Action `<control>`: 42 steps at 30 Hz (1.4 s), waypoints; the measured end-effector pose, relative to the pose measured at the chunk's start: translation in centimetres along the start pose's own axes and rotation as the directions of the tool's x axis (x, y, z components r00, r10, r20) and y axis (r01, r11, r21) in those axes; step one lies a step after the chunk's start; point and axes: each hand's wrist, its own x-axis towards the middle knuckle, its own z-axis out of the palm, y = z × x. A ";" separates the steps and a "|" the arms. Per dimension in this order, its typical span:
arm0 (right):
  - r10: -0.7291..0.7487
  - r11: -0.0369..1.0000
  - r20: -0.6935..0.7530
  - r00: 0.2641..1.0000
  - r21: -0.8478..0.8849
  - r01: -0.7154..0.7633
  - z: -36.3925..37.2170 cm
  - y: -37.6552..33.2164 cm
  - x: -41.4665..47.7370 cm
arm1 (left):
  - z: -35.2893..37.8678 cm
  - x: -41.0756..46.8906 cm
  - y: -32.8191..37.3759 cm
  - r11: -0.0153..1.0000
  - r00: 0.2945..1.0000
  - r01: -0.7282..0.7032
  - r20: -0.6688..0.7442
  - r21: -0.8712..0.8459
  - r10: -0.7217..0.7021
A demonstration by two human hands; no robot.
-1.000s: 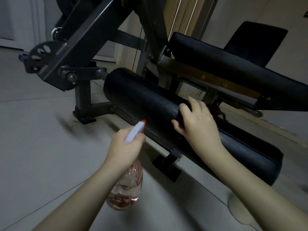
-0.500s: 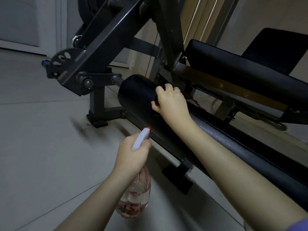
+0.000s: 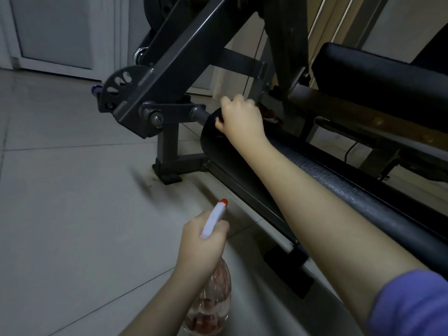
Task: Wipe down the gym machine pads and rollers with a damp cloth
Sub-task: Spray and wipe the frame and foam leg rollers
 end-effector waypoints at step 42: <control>-0.168 0.956 0.125 0.978 0.262 0.131 -2.4 1.9 -1.8 | 0.7 -2.8 6.7 0.955 0.984 0.155 -0.120 0.252 -0.128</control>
